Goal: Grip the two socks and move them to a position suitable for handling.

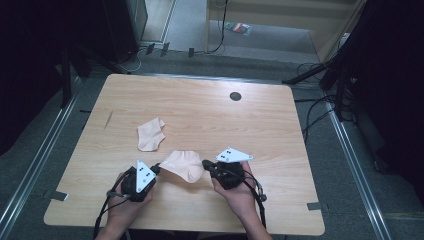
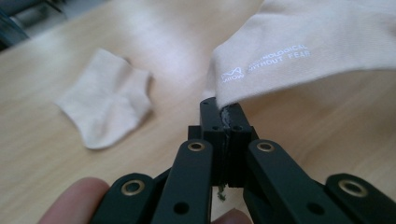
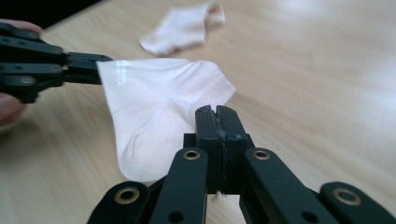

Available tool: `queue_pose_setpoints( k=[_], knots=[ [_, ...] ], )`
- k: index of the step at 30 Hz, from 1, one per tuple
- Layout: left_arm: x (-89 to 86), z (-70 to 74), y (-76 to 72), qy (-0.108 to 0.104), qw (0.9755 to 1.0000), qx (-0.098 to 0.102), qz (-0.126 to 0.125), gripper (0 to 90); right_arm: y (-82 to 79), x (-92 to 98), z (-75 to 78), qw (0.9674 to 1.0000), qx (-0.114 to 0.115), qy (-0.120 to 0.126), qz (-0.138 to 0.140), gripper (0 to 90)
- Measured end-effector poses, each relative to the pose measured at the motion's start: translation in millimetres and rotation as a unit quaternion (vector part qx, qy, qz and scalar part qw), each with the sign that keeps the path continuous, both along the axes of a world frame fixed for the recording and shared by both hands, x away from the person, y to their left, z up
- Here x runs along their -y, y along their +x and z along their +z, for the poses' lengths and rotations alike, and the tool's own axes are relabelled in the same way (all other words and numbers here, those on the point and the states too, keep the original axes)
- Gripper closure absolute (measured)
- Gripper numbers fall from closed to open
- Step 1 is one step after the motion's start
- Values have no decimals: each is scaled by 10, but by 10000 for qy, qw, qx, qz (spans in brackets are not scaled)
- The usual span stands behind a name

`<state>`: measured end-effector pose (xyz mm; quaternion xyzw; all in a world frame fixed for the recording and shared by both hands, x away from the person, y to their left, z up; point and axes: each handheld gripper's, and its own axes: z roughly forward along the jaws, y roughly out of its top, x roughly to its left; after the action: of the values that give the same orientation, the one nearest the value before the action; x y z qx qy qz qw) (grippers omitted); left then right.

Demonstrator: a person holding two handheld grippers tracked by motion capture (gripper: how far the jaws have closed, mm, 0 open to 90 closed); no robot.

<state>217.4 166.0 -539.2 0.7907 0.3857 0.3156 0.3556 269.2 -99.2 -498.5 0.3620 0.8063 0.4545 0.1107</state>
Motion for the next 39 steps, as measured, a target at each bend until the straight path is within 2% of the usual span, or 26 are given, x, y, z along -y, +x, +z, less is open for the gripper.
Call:
queue_pose_setpoints(
  k=[1,2,3,5,7,8,9,10,11,12,14,15,17,18,19,20,22,24,27,30,31,34,37,39],
  knots=[
    [27,-20,2,31,9999,-78,-56,885,51,45,-93,9997,-138,-174,-71,900],
    [60,-44,5,81,9998,-161,-130,867,70,65,-119,9995,-179,-233,-90,900],
    [60,-44,5,81,9998,-161,-130,846,70,65,-119,9995,-179,-233,-90,900],
    [57,-55,10,-44,9990,-297,-333,819,111,116,-165,9988,-172,-446,-123,900],
    [49,-55,11,-84,9988,-302,-389,781,128,133,-179,9985,-166,-514,-132,900],
    [26,-53,29,-273,9972,-403,-569,728,164,176,-214,9980,-171,-580,-202,900],
    [26,-53,29,-273,9972,-403,-569,695,164,176,-214,9980,-171,-580,-202,900],
    [-3,-48,41,-552,9946,-505,-718,660,188,212,-240,9975,-178,-583,-372,867],
    [-3,-48,41,-552,9946,-505,-718,627,188,212,-240,9975,-178,-583,-372,867],
    [-27,-34,49,-766,9910,-544,-952,585,216,255,-254,9963,-111,-574,-625,715],
    [-44,-18,54,-831,9908,-492,-948,521,224,279,-254,9957,-104,-559,-734,697],
    [-70,-2,70,-980,9898,-472,-918,521,227,304,-250,9955,-95,-502,-799,676],
    [-136,20,130,-1343,9876,-412,-700,503,218,343,-233,9952,-90,-387,-896,657],
    [-184,20,212,-1547,9860,-415,-471,532,190,357,-228,9952,-122,-285,-930,644],
    [-184,20,212,-1547,9860,-415,-471,551,190,357,-228,9952,-122,-285,-930,644],
    [-212,2,327,-1679,9842,-507,-238,572,155,343,-241,9951,-175,-220,-951,622],
    [-214,-5,373,-1669,9842,-559,-173,585,142,330,-256,9949,-190,-240,-956,607],
    [-201,-35,473,-1631,9840,-719,-1,591,125,300,-309,9933,-280,-251,-1094,565],
    [-191,-54,504,-1640,9831,-815,17,602,123,281,-361,9926,-414,-141,-1137,561],
    [-162,-100,550,-1513,9836,-972,99,642,96,207,-423,9929,-394,-274,-1089,582],
    [-156,-112,558,-1479,9838,-1003,127,687,90,187,-435,9928,-387,-323,-1086,594],
    [-136,-109,536,-1345,9856,-1027,32,863,88,151,-479,9935,-359,-433,-985,706],
    [-127,-93,504,-1334,9851,-1082,-81,896,85,144,-481,9942,-333,-439,-924,834],
    [-126,-88,492,-1355,9846,-1099,-99,900,83,149,-462,9946,-321,-381,-913,850]
  ],
)
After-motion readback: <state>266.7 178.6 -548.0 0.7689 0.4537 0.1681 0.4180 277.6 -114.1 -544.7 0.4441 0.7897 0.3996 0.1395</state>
